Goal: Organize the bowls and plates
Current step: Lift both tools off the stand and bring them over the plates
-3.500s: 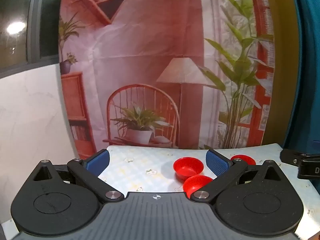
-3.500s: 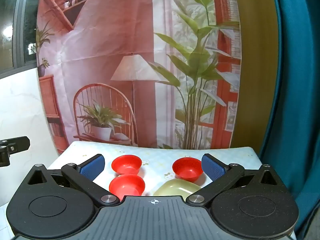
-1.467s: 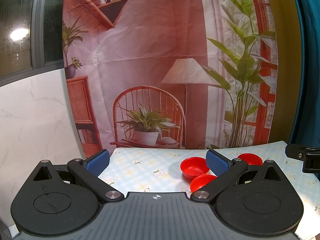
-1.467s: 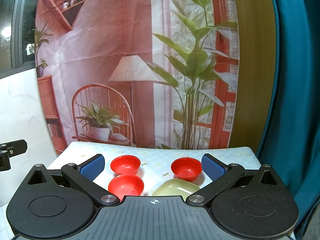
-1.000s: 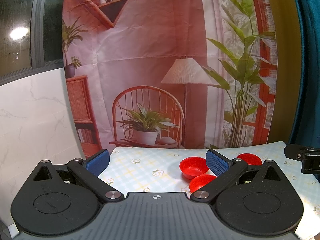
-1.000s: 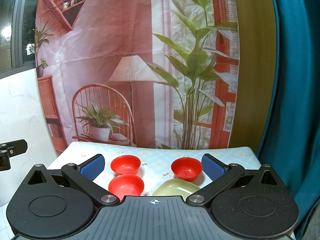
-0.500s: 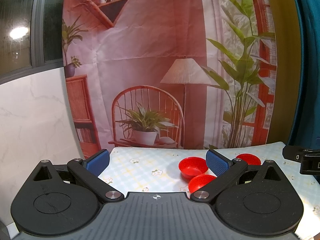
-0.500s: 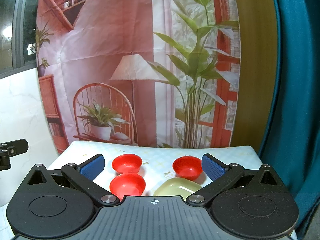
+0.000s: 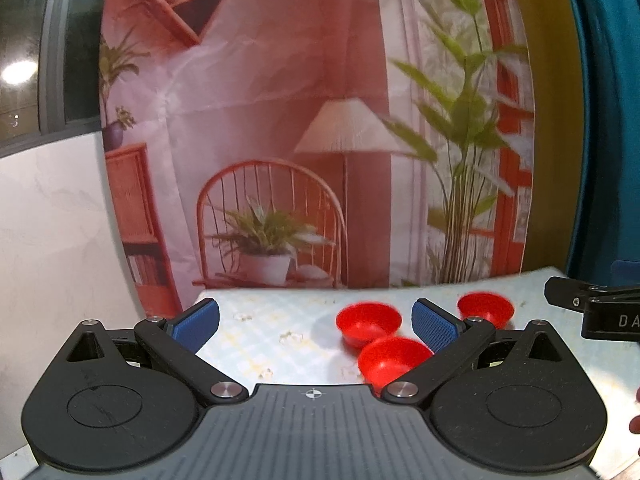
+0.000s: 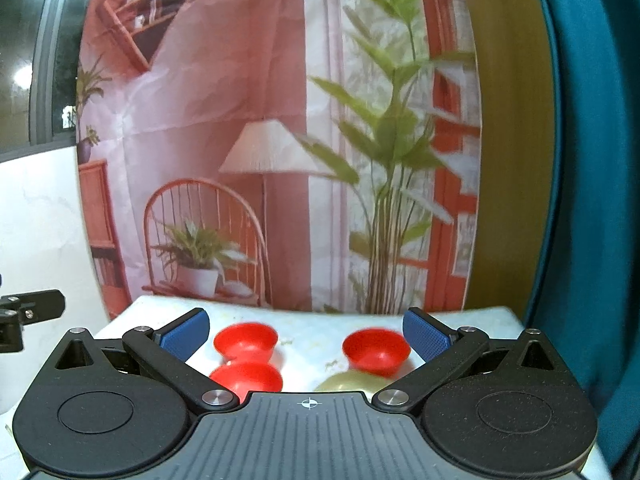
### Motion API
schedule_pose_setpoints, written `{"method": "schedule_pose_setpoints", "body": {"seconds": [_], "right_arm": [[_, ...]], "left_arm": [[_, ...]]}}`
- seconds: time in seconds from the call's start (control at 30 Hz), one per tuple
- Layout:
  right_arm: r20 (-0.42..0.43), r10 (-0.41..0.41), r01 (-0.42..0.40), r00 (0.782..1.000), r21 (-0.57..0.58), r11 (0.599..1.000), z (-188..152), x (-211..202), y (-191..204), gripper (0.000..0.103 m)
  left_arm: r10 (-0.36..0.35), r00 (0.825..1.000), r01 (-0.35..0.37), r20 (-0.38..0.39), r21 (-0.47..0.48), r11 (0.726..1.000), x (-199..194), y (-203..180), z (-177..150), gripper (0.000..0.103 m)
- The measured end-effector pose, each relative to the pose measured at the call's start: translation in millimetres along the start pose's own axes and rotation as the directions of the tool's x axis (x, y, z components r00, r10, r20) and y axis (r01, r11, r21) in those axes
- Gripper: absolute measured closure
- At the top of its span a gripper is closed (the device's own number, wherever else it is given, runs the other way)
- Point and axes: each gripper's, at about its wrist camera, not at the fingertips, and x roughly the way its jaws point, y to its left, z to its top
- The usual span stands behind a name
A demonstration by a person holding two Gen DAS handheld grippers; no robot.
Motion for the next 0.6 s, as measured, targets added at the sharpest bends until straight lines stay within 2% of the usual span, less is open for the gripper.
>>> {"method": "schedule_pose_setpoints", "body": {"seconds": [0.1,0.17,0.27,0.37,0.47,0.53,0.6], "right_arm": [[-0.061,0.017,-0.015,0.998,0.026,1.000,-15.6,18.0,-2.5,0.000],[-0.102,0.056,-0.051,0.993,0.050,0.997,-24.6,28.1,-3.9,0.000],[-0.124,0.084,-0.078,0.989,0.053,0.996,-37.5,38.9,-3.1,0.000],[-0.162,0.059,-0.055,0.985,0.030,0.998,-49.9,52.6,0.2,0.000],[-0.178,0.077,-0.069,0.981,0.052,0.996,-60.5,60.7,-3.2,0.000],[-0.200,0.080,-0.072,0.976,0.047,0.996,-68.9,67.2,-5.3,0.001],[-0.227,0.108,-0.102,0.968,0.041,0.994,-79.2,72.7,-6.9,0.006]], "left_arm": [[-0.027,0.999,0.027,-0.030,0.017,0.999,16.8,-5.8,-12.7,0.000],[-0.041,0.997,0.042,-0.058,0.028,0.999,28.2,-9.8,-22.5,0.001],[-0.083,0.991,0.088,-0.104,0.044,0.995,44.5,-14.0,-38.0,0.001],[-0.128,0.977,0.132,-0.169,0.013,0.991,60.1,-12.8,-52.0,0.002],[-0.177,0.960,0.177,-0.217,-0.020,0.984,74.5,-10.1,-66.1,0.002],[-0.189,0.951,0.189,-0.244,-0.026,0.982,81.9,-10.3,-75.7,0.002],[-0.181,0.943,0.182,-0.280,-0.024,0.983,90.0,-12.2,-83.8,0.004]]}}
